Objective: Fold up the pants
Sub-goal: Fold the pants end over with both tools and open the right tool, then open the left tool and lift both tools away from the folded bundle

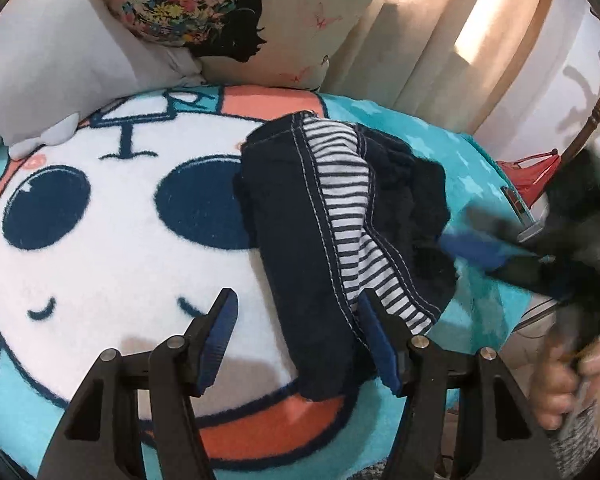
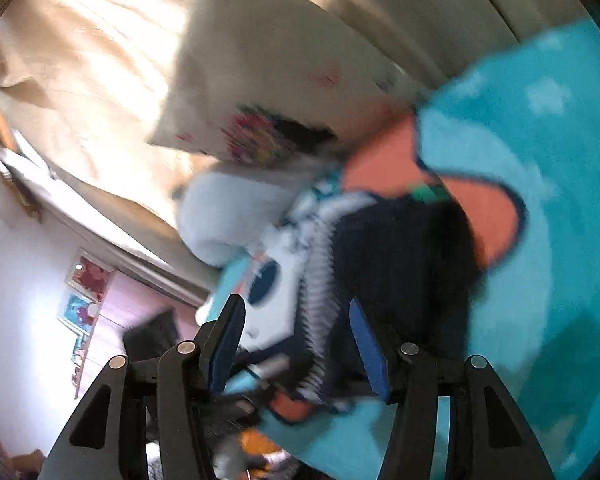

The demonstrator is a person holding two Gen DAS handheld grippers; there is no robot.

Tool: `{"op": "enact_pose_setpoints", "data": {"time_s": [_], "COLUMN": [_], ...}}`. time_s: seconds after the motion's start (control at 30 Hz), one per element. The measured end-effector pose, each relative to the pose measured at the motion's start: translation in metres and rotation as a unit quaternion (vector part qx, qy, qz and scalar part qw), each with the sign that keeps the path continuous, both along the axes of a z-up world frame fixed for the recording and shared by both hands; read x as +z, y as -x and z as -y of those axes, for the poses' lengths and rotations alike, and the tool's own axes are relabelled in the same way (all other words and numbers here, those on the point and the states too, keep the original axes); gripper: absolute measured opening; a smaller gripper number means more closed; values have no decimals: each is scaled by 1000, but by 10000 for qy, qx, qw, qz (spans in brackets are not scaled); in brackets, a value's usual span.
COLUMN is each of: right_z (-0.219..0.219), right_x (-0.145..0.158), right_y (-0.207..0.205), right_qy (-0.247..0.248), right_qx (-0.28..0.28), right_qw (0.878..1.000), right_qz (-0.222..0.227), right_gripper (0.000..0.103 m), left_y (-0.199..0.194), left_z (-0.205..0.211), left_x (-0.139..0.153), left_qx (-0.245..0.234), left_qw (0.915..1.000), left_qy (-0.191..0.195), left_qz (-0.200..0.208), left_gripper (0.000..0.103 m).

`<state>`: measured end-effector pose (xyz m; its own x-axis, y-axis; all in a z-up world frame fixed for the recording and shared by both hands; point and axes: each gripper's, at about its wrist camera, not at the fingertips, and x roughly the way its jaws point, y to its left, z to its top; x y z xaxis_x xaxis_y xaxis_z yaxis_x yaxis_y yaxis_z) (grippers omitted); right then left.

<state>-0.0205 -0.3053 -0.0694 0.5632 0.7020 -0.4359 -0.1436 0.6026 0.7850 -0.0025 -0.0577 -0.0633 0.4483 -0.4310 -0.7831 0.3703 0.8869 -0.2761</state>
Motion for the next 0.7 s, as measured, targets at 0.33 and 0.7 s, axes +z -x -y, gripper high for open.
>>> {"op": "enact_pose_setpoints", "data": {"time_s": [0.33, 0.7], "right_z": [26, 7], "right_x": [-13, -5], "right_y": [23, 28], "right_qy": [367, 1329], "right_qx": [-639, -892], "right_qw": [9973, 9870], "right_qz": [-77, 134], "right_gripper": [65, 65], "left_y": [7, 10], "left_z": [-14, -23], "left_x": [22, 20], "left_qx": [439, 1041], "left_qw": [9967, 9849], "left_qy": [-354, -1134], "left_qz": [586, 791], "left_gripper": [62, 63]}}
